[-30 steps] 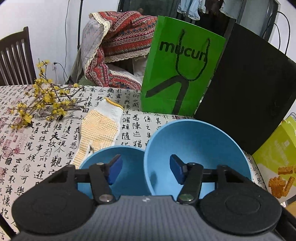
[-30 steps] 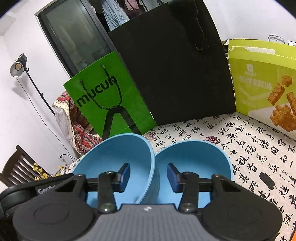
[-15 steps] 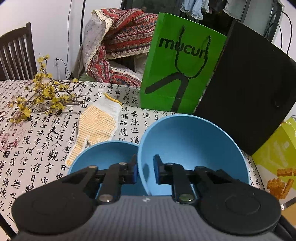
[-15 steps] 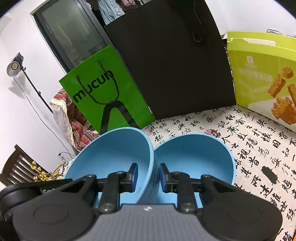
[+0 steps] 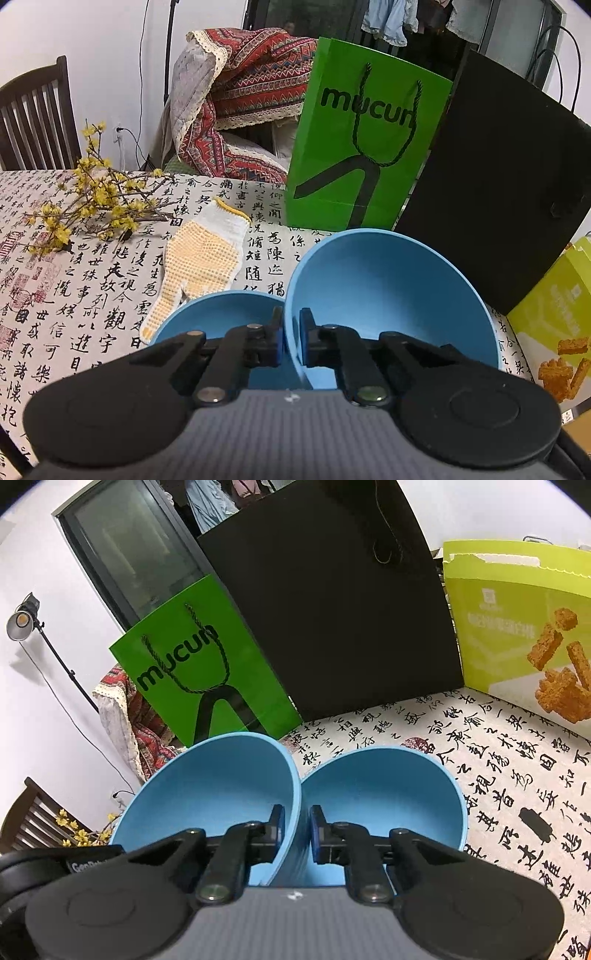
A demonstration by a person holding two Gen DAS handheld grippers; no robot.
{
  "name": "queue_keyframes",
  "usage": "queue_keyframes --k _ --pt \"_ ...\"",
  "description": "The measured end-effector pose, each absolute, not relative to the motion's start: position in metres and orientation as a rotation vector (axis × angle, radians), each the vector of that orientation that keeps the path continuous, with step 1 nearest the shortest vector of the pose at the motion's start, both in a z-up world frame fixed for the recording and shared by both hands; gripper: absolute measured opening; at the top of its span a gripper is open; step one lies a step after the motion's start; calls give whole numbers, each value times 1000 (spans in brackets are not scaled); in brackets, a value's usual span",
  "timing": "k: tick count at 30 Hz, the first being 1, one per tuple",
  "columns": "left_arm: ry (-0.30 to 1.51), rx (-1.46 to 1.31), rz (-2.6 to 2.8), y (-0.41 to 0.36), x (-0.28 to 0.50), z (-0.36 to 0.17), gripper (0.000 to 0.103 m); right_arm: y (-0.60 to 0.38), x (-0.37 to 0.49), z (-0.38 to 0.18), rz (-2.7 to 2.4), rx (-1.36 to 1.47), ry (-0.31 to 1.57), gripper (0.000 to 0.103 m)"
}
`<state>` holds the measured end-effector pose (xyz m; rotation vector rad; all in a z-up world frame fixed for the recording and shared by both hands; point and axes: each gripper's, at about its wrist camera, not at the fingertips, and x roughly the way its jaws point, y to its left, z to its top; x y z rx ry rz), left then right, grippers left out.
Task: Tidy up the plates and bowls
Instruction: 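Lift the top blue bowl off the two lower bowls with both grippers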
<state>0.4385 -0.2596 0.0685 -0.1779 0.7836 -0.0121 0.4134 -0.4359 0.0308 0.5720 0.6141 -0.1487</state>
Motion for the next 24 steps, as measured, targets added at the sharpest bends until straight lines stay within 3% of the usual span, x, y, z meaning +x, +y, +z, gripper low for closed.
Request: queue_keyframes --k 24 --pt "726 -178 -48 -228 415 92 9 -409 397 53 -109 521 536 12"
